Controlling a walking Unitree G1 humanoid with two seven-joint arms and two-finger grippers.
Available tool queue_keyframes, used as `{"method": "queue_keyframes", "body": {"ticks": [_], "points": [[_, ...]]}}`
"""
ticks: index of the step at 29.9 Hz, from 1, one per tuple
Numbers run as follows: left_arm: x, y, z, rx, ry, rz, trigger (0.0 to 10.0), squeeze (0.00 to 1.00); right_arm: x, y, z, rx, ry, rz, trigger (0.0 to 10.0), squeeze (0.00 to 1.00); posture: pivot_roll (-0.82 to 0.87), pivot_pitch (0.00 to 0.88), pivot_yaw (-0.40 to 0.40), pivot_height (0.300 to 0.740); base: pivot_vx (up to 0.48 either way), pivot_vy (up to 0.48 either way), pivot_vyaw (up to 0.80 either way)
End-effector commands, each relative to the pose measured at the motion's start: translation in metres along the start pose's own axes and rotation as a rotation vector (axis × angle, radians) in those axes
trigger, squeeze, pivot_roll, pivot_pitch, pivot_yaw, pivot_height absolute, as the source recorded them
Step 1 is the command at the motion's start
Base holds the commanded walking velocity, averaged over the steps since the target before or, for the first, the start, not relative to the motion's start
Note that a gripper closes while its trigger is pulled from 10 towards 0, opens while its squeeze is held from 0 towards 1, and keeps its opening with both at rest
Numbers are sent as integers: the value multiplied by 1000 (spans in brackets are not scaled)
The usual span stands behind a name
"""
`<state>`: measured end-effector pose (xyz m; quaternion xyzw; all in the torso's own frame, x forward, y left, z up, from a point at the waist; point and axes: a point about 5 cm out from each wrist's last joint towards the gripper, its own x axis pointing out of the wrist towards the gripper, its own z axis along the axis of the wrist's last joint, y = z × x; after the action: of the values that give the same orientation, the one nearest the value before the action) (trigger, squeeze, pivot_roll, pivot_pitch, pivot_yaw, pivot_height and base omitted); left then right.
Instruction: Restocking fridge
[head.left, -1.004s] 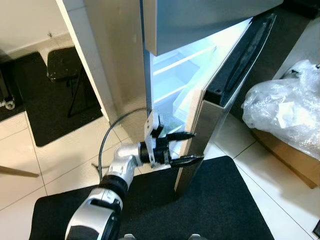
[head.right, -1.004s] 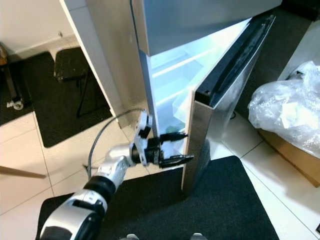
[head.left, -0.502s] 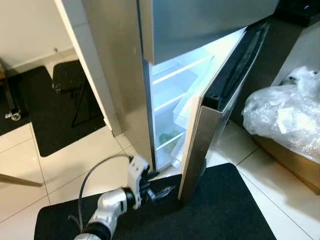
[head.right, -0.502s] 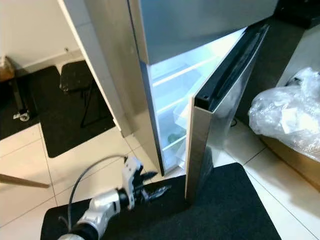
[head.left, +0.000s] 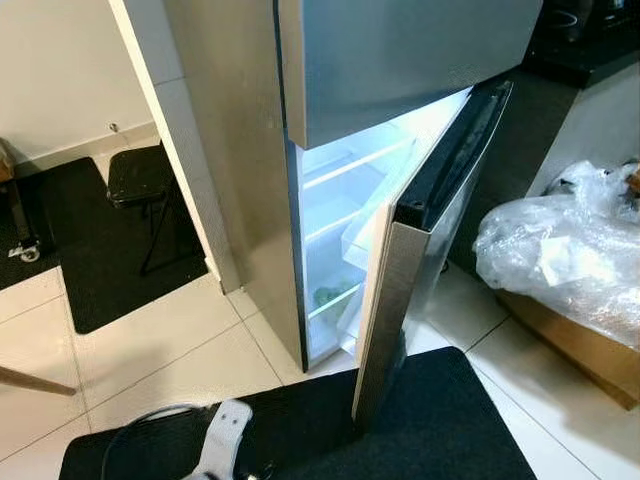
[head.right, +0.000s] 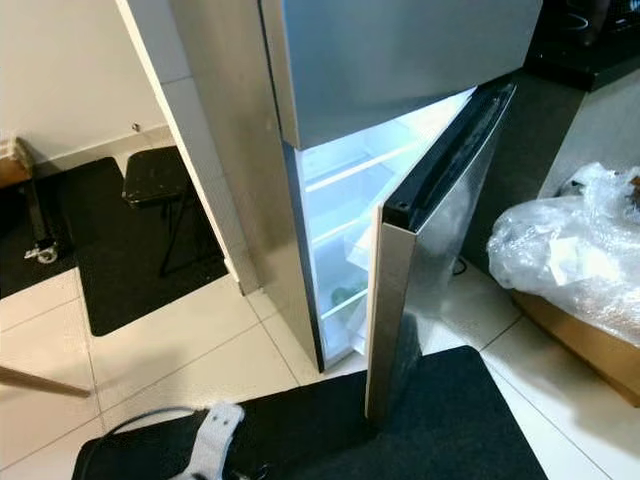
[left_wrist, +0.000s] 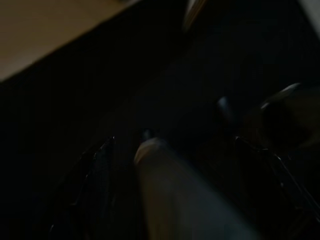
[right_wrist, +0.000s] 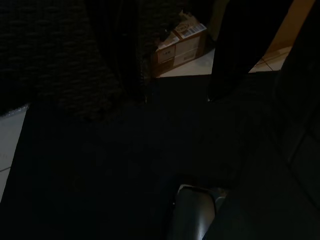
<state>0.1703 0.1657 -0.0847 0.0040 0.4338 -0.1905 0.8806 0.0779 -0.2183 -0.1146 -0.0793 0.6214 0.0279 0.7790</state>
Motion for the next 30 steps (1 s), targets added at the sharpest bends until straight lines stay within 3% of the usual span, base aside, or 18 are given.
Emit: {"method": "queue_keyframes", "body": {"ticks": [1,11,30], "points": [[-9,12,-18,-15,76,63,10000,0,0,-3,24,-19,-91,-8,10000,0,-3,28,45,740,0,0,0],[-16,16,-40,-61,171,143,10000,0,0,-2,30,-74,-101,15,10000,0,21,28,22,740,0,0,40],[-15,15,-39,-67,182,153,10000,0,0,1,31,-93,-109,49,10000,0,19,30,21,740,0,0,758]]}}
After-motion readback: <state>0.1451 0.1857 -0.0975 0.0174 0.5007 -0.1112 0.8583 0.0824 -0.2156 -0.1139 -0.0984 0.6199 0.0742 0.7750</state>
